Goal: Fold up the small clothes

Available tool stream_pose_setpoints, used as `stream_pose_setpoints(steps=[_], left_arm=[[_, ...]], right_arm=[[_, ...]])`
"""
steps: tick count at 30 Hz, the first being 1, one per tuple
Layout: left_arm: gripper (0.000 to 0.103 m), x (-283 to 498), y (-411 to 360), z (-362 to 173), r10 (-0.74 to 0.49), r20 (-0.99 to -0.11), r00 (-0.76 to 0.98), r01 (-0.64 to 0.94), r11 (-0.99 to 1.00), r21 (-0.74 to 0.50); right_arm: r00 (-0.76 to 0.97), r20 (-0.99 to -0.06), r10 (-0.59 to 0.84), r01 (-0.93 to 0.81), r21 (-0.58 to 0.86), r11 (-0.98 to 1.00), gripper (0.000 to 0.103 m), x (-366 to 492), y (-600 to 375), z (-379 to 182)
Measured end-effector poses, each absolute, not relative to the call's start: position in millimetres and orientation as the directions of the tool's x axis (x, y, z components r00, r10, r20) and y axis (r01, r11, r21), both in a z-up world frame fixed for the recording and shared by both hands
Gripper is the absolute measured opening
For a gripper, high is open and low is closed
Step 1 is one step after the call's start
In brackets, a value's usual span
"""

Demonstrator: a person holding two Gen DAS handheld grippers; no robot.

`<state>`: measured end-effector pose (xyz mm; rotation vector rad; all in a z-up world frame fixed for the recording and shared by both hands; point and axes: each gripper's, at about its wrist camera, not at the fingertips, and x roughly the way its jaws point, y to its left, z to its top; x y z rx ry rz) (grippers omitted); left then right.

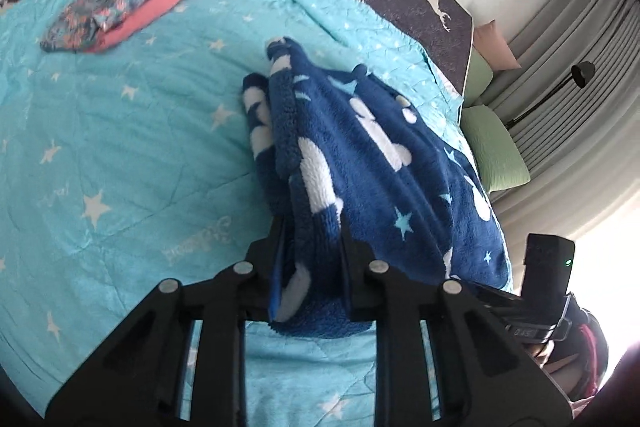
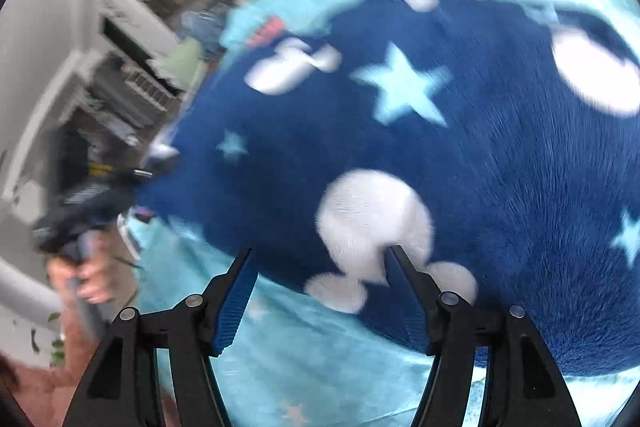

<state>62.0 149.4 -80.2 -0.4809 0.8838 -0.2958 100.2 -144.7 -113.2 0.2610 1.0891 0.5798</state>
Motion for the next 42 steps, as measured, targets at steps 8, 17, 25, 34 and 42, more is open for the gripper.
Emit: stream_pose_setpoints(steps=[8,17,25,34,42], left_arm=[[0.023,64,137,-60,-0.460,-0.634,0.622,0.106,0.851,-0.514],[0.023,80,134,-53,-0.457,-0.674,0.581,0.077,0.855,-0.513],[0.024,91,146,-56,-0.525,-0.656,0.542,0.070,0.806,-0.587],[0.040,81,178,-50,-0.512,-0.589,0.625,0.052,0.780,-0.623],[0.067,115,217,-92,-0.571,-0.593,0.568,-0.091,0.672,-0.735]], right_arm=[[0.430,-0.673,0.602,-0.451,0.418,0.789,0.068,102,-144,-55],[0.480,-0.730,0.487,-0.713,-0.002,0.701,0.085,64,-22,-61],[0.626,-0.681,0.379,-0.654,-0.194,0.731,0.084,77,45,-71],[0.554,-0.725,0.410,-0.615,-0.025,0.788,0.027,101,38,-71],[0.545,-0.734,0.405,-0.609,-0.015,0.793,0.027,96,36,-71]])
